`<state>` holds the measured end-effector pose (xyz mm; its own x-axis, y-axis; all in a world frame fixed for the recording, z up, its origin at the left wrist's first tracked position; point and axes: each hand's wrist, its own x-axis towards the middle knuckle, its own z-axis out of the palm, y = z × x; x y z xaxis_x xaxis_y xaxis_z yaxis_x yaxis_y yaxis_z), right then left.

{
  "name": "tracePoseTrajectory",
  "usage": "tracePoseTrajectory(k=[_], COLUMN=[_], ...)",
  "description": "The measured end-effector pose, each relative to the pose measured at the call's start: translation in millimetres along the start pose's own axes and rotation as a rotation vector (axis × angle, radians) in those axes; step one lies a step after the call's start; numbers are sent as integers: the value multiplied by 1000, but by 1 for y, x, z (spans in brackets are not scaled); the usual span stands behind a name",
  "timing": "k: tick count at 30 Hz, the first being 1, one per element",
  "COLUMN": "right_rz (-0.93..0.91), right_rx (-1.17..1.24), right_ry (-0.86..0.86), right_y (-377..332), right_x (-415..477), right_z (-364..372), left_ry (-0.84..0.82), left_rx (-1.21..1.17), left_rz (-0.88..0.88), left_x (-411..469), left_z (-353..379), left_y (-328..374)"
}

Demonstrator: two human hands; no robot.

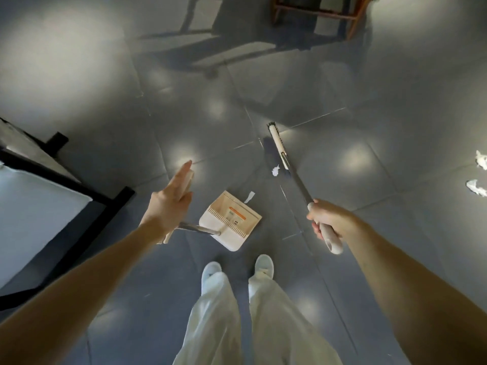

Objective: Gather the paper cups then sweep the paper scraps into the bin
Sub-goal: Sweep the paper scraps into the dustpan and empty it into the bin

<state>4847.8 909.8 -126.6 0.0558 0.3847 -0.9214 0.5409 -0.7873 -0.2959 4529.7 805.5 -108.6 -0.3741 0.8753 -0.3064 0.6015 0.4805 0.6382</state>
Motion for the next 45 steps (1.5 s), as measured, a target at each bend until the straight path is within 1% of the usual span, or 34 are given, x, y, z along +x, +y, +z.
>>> tracePoseTrajectory(k=[2, 5, 8, 11, 13, 17, 19, 21, 24, 26, 29, 32, 37, 40, 45], right_rz=[57, 96, 162, 170, 172, 146, 124, 111, 61, 41, 28, 55, 105, 149, 235], right_rx=[74, 5, -2, 27, -16, -92, -76, -39, 7, 94, 202, 396, 683, 813, 918], right_ry=[6, -62, -70, -115, -166, -229, -199, -118, -29, 0, 23, 42, 114, 195, 370], right_y=[-7, -15, -5, 15, 25, 34, 43, 57, 83, 103, 137, 186, 289, 353, 452], right_x=[4, 5, -5, -33, -58, -100, -117, -131, -150, -158, -169, -182, -218, -242, -285], right_z=[7, 15, 28, 54, 68, 80, 83, 88, 93, 91, 84, 80, 88, 105, 146], left_ry=[-6, -24, -89, -191, -239, -221, -247, -279, -356, -427, -502, -563, -673, -749, -865], left_rx=[12, -28, 29, 36, 30, 84, 139, 162, 37, -13, -13, -53, 70, 104, 182], left_rz=[7, 41, 146, 204, 241, 316, 342, 395, 477, 541, 678, 766, 900, 996, 1130], left_x=[22, 45, 57, 66, 71, 84, 87, 89, 82, 75, 55, 24, -50, -106, -199], left_z=[-7, -12, -13, -18, -24, -37, -40, -38, -26, -13, 11, 39, 87, 117, 172], left_y=[3, 5, 7, 5, 1, -5, -7, -5, 9, 25, 57, 83, 126, 136, 135])
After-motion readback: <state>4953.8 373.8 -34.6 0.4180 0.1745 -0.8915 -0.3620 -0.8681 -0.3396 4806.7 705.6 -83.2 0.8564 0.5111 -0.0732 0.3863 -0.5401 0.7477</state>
